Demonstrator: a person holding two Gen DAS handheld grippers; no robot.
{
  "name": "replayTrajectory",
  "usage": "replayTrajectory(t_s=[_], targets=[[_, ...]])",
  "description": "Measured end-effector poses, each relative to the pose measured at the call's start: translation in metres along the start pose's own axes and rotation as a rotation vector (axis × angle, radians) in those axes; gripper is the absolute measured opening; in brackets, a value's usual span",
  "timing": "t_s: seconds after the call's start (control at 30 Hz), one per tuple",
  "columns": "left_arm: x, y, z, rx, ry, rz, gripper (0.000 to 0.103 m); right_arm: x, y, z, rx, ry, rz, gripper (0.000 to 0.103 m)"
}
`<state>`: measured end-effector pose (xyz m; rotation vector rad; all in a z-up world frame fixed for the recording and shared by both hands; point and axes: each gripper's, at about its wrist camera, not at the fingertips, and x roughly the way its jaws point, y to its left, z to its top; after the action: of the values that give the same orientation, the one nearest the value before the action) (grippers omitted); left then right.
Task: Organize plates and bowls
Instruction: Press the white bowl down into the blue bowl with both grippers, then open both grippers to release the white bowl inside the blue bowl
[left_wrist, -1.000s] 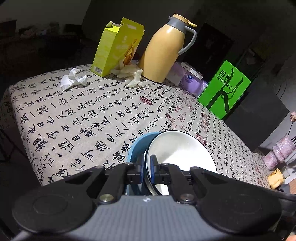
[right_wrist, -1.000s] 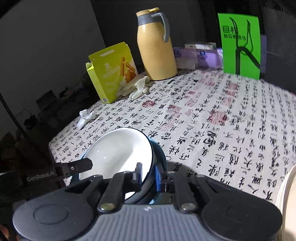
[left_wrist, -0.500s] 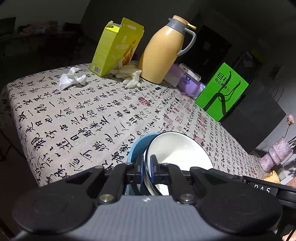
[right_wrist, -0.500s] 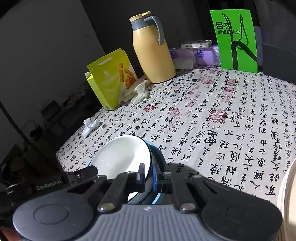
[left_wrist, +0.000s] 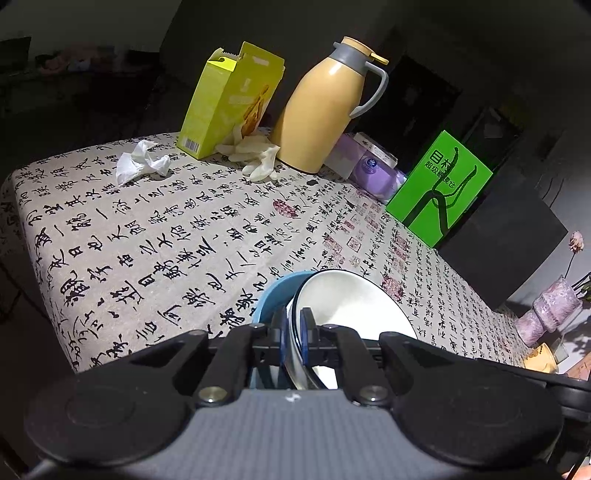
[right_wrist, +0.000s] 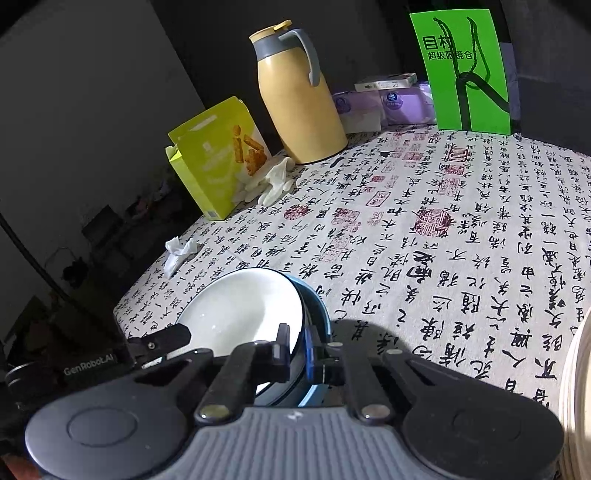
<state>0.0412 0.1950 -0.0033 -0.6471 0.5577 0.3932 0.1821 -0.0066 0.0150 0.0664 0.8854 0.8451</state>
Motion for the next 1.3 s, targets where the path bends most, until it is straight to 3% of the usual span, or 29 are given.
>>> replayTrajectory(t_s=[0.27, 0.47, 0.53, 0.67, 0.73, 0.87, 0.93, 1.1, 1.3], targets=[[-0.001, 0.004, 0.0, -0.018, -0.001, -0.004, 0.014, -0.006, -0.006, -0.001, 0.028, -0.018, 0.013, 0.015], [-0.009, 0.003, 0.0, 0.006, -0.04, -0.035, 0.034, -0.014, -0.008, -0.004, 0.023, -0.049, -0.003, 0.029], [-0.012, 0.0, -0.001, 0.02, -0.051, -0.047, 0.044, -0.017, -0.01, -0.006, 0.025, -0.06, -0.006, 0.047], [-0.019, -0.003, -0.004, 0.048, -0.088, -0.03, 0.063, -0.022, -0.012, -0.01, 0.02, -0.077, -0.011, 0.066], [-0.023, -0.003, -0.005, 0.055, -0.105, -0.039, 0.078, -0.025, -0.013, -0.012, 0.015, -0.088, -0.013, 0.083], [-0.036, -0.001, -0.011, 0.085, -0.173, -0.027, 0.103, -0.032, -0.013, -0.019, -0.008, -0.115, -0.02, 0.092], [-0.044, -0.001, -0.015, 0.096, -0.214, -0.008, 0.103, -0.035, -0.013, -0.024, -0.026, -0.128, -0.03, 0.103], [-0.064, -0.004, -0.028, 0.157, -0.296, 0.007, 0.103, -0.044, -0.016, -0.04, -0.055, -0.178, -0.042, 0.103], [-0.083, 0.002, -0.045, 0.179, -0.341, 0.044, 0.103, -0.059, -0.013, -0.057, -0.099, -0.237, -0.036, 0.103]])
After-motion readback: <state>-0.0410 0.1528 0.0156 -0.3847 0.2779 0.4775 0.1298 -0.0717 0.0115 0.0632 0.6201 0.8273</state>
